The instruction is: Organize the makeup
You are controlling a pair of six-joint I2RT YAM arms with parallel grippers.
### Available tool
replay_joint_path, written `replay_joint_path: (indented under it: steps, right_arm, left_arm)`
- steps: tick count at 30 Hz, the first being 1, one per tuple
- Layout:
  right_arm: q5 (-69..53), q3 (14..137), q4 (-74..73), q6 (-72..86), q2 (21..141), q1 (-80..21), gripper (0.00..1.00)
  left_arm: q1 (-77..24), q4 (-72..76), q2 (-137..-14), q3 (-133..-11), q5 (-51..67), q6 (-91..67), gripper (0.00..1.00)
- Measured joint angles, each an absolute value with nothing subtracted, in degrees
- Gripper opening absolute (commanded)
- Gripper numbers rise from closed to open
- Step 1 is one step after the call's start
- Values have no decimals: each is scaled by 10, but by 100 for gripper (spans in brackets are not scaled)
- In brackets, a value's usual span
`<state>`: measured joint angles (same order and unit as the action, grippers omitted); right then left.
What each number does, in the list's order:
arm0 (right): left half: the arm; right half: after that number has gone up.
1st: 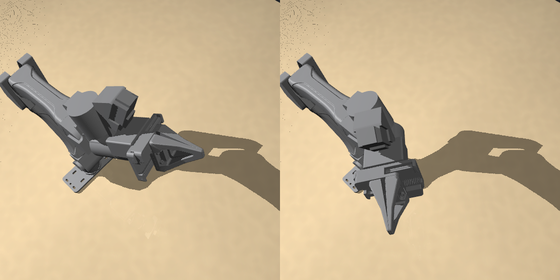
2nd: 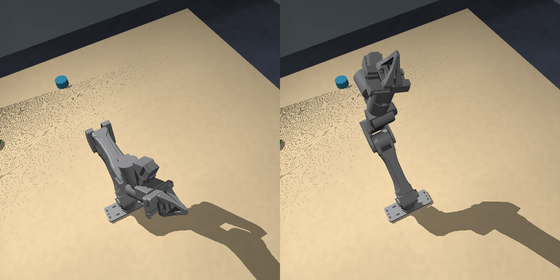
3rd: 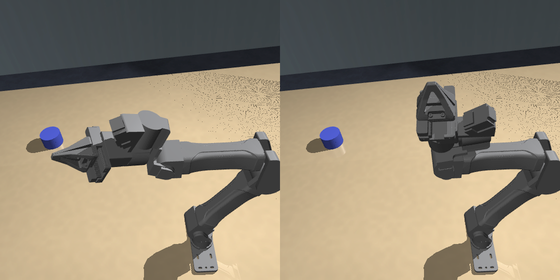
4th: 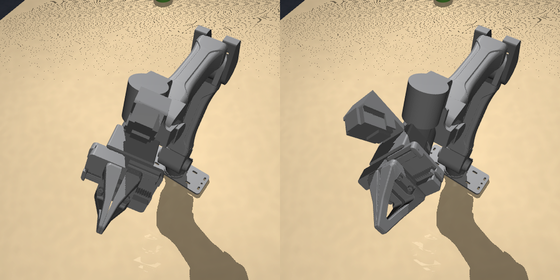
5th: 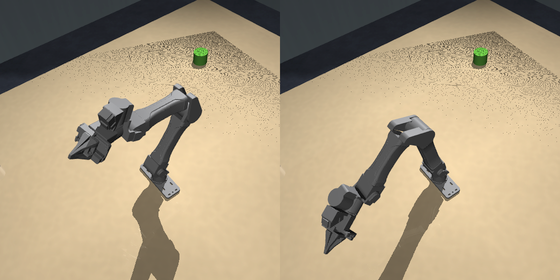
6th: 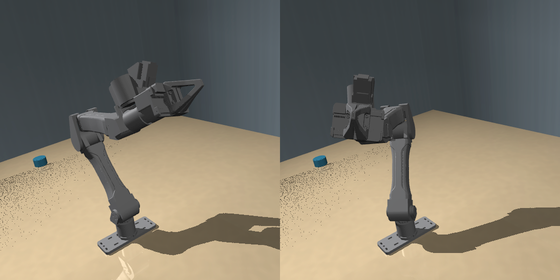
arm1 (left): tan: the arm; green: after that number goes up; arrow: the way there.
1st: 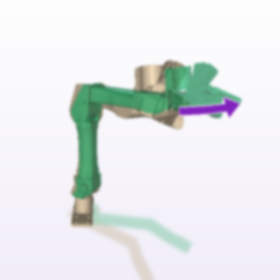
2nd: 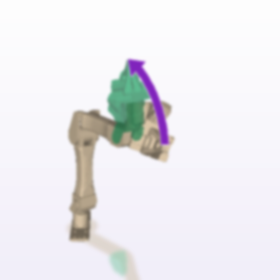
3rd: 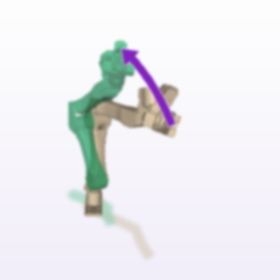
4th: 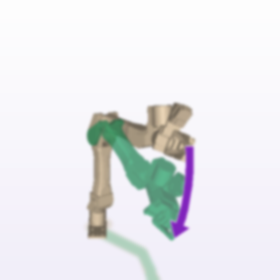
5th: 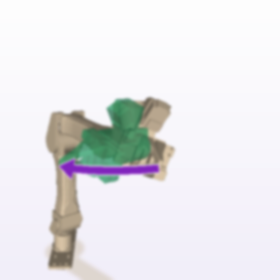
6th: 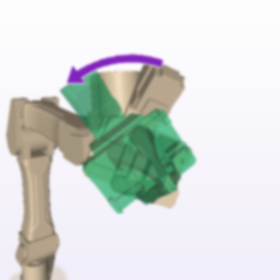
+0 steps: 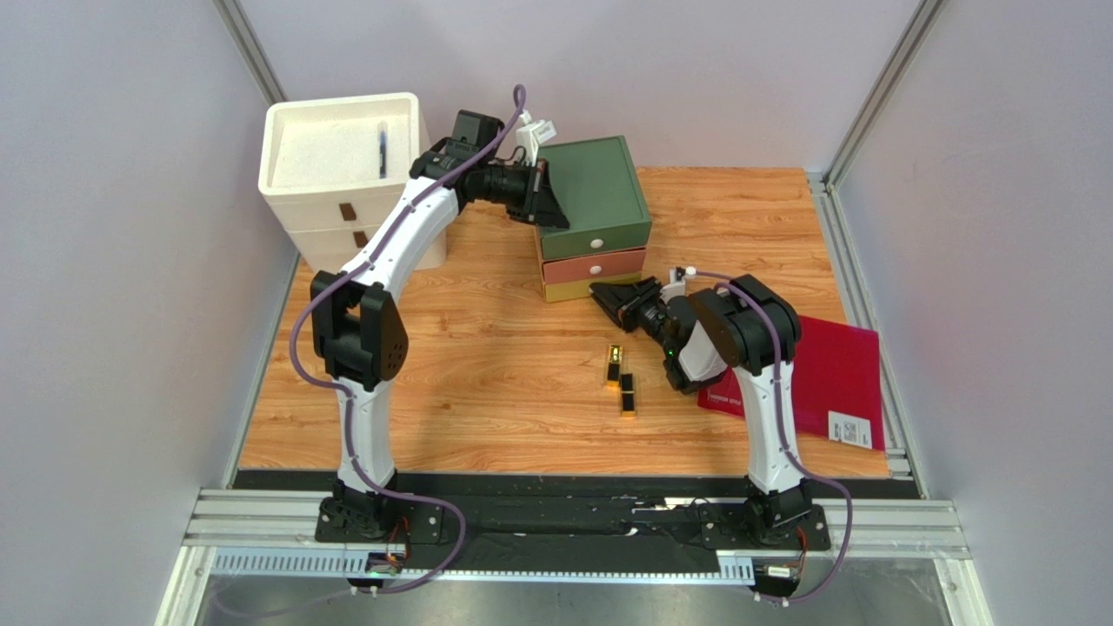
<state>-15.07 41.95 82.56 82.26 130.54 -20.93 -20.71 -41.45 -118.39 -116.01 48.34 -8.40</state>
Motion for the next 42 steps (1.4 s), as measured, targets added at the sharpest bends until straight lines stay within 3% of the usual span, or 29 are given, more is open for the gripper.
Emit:
replay_joint_path:
  steps: [23, 34, 40, 42]
  right_arm:
    - [-182, 208, 805, 831, 1180, -213, 0]
    - [-190, 189, 774, 840, 1143, -217, 1]
    - [-199, 190, 685, 812, 1000, -217, 9]
    - [-201, 205, 607, 778, 922, -217, 27]
  left_arm:
    - [-204, -453, -1190, -1178, 490, -86, 0]
    - [-203, -450, -1190, -1178, 489, -86, 0]
    - [-202, -449, -1190, -1178, 488, -86, 0]
    - [-202, -449, -1190, -1178, 488, -86, 0]
